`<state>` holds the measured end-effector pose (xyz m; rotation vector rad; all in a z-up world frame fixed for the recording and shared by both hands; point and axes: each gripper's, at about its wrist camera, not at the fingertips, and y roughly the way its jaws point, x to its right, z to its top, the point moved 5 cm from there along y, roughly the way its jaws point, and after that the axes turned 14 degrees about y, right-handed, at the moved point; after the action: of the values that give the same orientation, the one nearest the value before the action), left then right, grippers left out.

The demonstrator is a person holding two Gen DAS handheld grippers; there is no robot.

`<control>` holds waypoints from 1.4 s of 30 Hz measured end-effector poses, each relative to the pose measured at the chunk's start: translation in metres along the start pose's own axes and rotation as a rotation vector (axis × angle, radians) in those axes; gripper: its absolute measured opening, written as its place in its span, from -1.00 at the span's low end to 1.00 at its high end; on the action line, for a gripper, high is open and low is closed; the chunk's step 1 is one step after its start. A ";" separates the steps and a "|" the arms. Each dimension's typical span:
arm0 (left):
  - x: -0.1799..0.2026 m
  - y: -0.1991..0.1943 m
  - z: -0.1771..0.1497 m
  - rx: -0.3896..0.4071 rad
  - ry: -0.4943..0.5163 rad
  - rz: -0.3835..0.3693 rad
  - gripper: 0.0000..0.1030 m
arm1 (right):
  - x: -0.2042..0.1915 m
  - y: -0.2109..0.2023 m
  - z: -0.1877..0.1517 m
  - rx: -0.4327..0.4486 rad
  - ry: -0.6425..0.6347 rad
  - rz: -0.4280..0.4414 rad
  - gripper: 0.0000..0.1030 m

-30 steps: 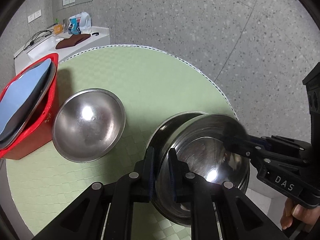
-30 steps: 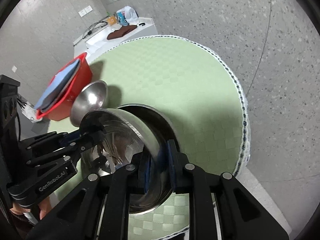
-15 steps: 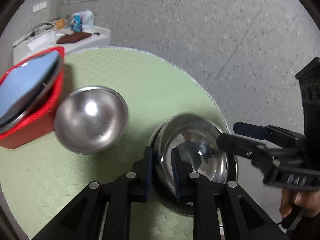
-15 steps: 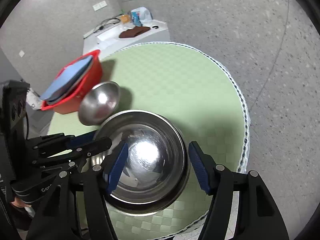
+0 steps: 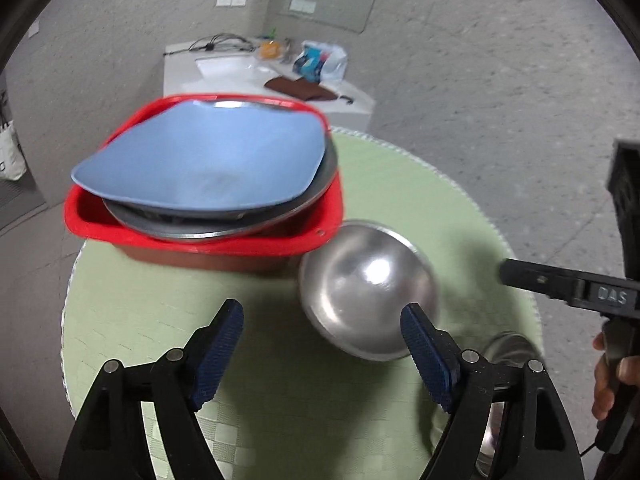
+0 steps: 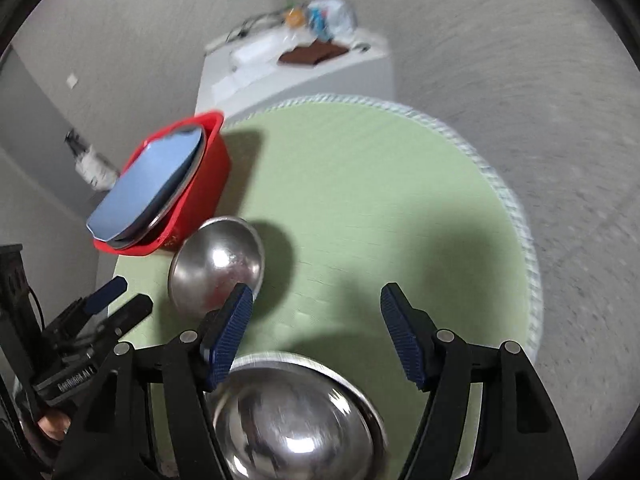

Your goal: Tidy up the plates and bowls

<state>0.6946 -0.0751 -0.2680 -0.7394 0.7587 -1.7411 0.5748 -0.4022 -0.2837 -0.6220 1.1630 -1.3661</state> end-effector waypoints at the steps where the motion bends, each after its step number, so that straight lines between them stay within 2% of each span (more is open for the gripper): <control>1: 0.002 0.005 0.000 -0.013 -0.004 0.023 0.49 | -0.004 0.012 0.000 -0.032 -0.016 0.004 0.33; 5: 0.012 0.030 0.003 -0.073 -0.012 0.038 0.40 | -0.019 0.055 0.004 -0.145 -0.058 0.021 0.32; 7: 0.016 0.041 0.007 -0.101 -0.003 0.027 0.07 | -0.024 0.071 0.004 -0.192 -0.071 0.029 0.29; 10: 0.020 0.057 0.012 -0.143 0.005 0.009 -0.26 | -0.030 0.092 0.001 -0.255 -0.091 0.034 0.02; 11: 0.020 0.061 0.012 -0.145 0.008 -0.001 -0.34 | -0.032 0.097 -0.001 -0.274 -0.094 0.038 -0.11; 12: 0.021 0.063 0.014 -0.148 0.012 -0.011 -0.50 | -0.032 0.099 -0.003 -0.283 -0.094 0.043 -0.21; 13: 0.022 0.065 0.016 -0.147 0.018 -0.022 -0.60 | -0.033 0.102 -0.005 -0.297 -0.097 0.051 -0.40; 16: 0.023 0.064 0.017 -0.130 0.033 -0.025 -0.63 | -0.035 0.103 -0.011 -0.311 -0.095 0.082 -0.78; 17: 0.023 0.063 0.017 -0.130 0.031 -0.030 -0.64 | -0.035 0.102 -0.012 -0.309 -0.099 0.081 -0.79; 23: 0.030 0.046 0.024 -0.074 0.068 -0.077 -0.64 | -0.029 0.071 -0.010 -0.220 -0.073 0.088 -0.83; 30: 0.045 -0.002 0.042 0.058 0.159 -0.107 -0.64 | -0.028 0.008 -0.008 -0.056 -0.061 0.068 -0.83; 36: 0.067 -0.052 0.037 0.145 0.251 -0.141 -0.64 | -0.029 -0.049 -0.024 0.072 -0.023 0.052 -0.83; 42: 0.076 -0.096 -0.006 0.171 0.332 -0.192 -0.64 | -0.020 -0.088 -0.043 0.157 0.034 0.032 -0.83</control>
<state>0.6158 -0.1232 -0.1871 -0.4212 0.7659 -2.1070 0.5038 -0.3872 -0.2157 -0.4680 1.0762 -1.4298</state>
